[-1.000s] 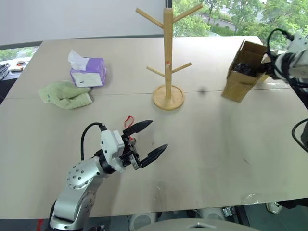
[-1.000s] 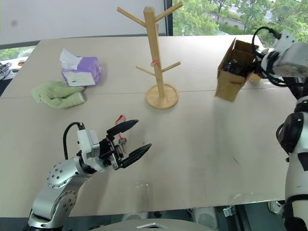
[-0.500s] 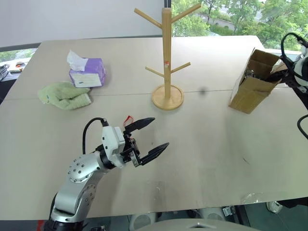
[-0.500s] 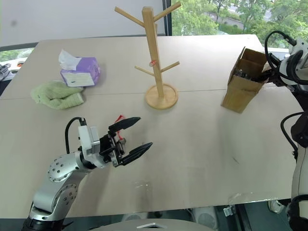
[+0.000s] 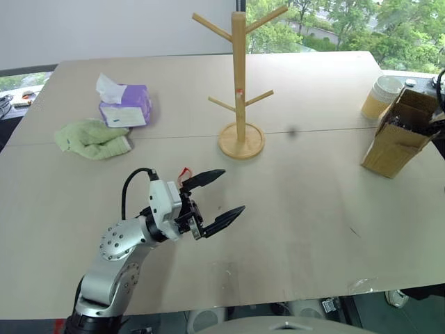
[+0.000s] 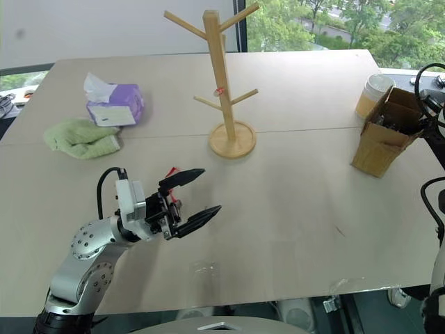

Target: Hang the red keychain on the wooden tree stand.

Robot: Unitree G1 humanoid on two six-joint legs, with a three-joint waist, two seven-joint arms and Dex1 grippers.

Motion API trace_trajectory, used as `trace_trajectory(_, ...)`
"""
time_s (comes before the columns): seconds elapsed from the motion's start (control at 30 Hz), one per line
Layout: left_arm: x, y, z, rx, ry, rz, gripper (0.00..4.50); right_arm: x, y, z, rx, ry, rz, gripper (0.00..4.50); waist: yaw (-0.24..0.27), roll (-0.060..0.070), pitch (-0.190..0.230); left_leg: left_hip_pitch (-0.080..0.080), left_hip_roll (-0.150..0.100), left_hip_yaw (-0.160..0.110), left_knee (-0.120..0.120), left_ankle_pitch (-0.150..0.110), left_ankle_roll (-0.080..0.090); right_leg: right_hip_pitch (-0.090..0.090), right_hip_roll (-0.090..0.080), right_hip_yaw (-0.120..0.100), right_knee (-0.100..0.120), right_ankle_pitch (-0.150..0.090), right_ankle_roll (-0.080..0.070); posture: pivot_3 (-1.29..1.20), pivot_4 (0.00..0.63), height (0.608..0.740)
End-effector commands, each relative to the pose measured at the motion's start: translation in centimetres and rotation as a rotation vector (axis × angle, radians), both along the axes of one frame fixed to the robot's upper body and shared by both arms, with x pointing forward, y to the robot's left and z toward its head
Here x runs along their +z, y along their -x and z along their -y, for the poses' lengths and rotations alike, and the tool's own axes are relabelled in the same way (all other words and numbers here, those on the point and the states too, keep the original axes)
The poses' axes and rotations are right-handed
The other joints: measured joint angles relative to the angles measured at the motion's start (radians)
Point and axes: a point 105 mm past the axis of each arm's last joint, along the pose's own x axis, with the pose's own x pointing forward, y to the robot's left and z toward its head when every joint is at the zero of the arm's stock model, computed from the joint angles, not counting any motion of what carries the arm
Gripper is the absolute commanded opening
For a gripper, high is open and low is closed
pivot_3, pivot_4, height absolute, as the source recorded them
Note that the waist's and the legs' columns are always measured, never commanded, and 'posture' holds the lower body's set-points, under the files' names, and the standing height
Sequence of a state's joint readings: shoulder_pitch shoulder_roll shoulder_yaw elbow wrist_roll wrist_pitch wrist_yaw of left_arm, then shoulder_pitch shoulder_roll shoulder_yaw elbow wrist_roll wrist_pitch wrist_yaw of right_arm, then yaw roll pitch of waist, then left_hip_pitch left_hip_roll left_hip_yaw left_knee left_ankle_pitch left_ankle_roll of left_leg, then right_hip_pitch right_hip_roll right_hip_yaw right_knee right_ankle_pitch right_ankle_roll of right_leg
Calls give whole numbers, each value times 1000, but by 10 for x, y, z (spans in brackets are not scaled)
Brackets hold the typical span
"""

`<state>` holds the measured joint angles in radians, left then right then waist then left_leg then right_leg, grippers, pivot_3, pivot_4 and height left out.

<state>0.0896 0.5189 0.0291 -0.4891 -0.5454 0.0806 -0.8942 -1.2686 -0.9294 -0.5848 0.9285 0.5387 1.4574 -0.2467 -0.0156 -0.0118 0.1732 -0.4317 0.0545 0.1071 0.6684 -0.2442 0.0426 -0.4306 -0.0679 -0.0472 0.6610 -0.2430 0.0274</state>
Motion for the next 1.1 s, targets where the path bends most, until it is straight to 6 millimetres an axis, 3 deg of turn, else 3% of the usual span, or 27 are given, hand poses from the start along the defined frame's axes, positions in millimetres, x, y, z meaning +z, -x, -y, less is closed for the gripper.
trace_trajectory(0.03, 5, 2, 1, -13, 5, 24, 4500, 11, 0, 13, -44, 3, 78, 69, 2, 0, 0, 0, 0, 0, 0, 0, 0, 0, 0, 0, 0, 0, 0, 0, 150, 740)
trace_trajectory(0.07, 5, 2, 1, -13, 4, 24, 4500, 9, 0, 14, -48, 2, 76, 69, 2, 0, 0, 0, 0, 0, 0, 0, 0, 0, 0, 0, 0, 0, 0, 0, 150, 740)
trace_trajectory(0.17, 5, 2, 1, -11, 4, 24, 4500, 10, 0, 15, -48, 9, 81, 1078, 3, 0, 0, 0, 0, 1, 0, 0, -1, 0, 0, 1, 0, 0, 0, 0, 150, 740)
trace_trajectory(0.27, 5, 3, 1, -9, 4, 24, 4500, 16, -1, 15, -43, 24, 98, 2655, 3, 0, 0, 0, 0, 1, 0, 0, -1, 0, 0, 1, 0, 0, 0, 0, 150, 740)
trace_trajectory(0.3, 5, 3, 1, -8, 5, 25, 4500, 19, -2, 16, -43, 40, 110, 2933, 3, 0, 0, 0, 0, 1, 0, 0, -1, 0, 0, 1, 0, 0, 0, 0, 150, 740)
trace_trajectory(0.4, 5, 2, 1, -7, 7, 24, 4500, 29, -2, 17, -40, 62, 136, 4384, 2, 0, 0, 0, 0, 1, 0, 0, -1, 0, 0, 2, 0, 0, 0, 0, 150, 740)
trace_trajectory(0.7, 4, 3, 2, -13, 12, 18, 4500, 92, 6, -4, 55, 172, 222, 4450, 3, 1, 0, 0, 1, 2, 0, -1, 2, -2, 0, 3, 0, 0, 0, 0, 150, 740)
trace_trajectory(0.8, 3, 2, 3, -18, 17, 14, 4500, 121, 6, -20, 103, 243, 293, 4450, 3, 1, 0, 0, 1, 2, 0, -2, 3, -2, 0, 3, 0, 0, 0, 0, 150, 740)
trace_trajectory(0.87, 3, 1, 3, -19, 18, 13, 4500, 128, 7, -29, 135, 261, 308, 4450, 3, 2, 0, 0, 1, 2, 0, -2, 3, -2, 0, 3, 0, 0, 0, 0, 150, 740)
trace_trajectory(1.0, 4, -2, 2, 7, 40, 3, 4500, 140, 0, -80, 395, 269, 426, 4450, 1, 2, -1, 0, 1, 2, 0, -2, 3, -2, 0, 3, 1, 0, 0, 0, 150, 740)
trace_trajectory(1.1, 5, -7, -1, 52, 61, -4, 4500, 129, 3, -111, 589, 297, 503, 4450, 5, 1, -1, 0, 1, 2, 0, -2, 3, -2, 0, 3, 1, 0, 0, 0, 150, 740)
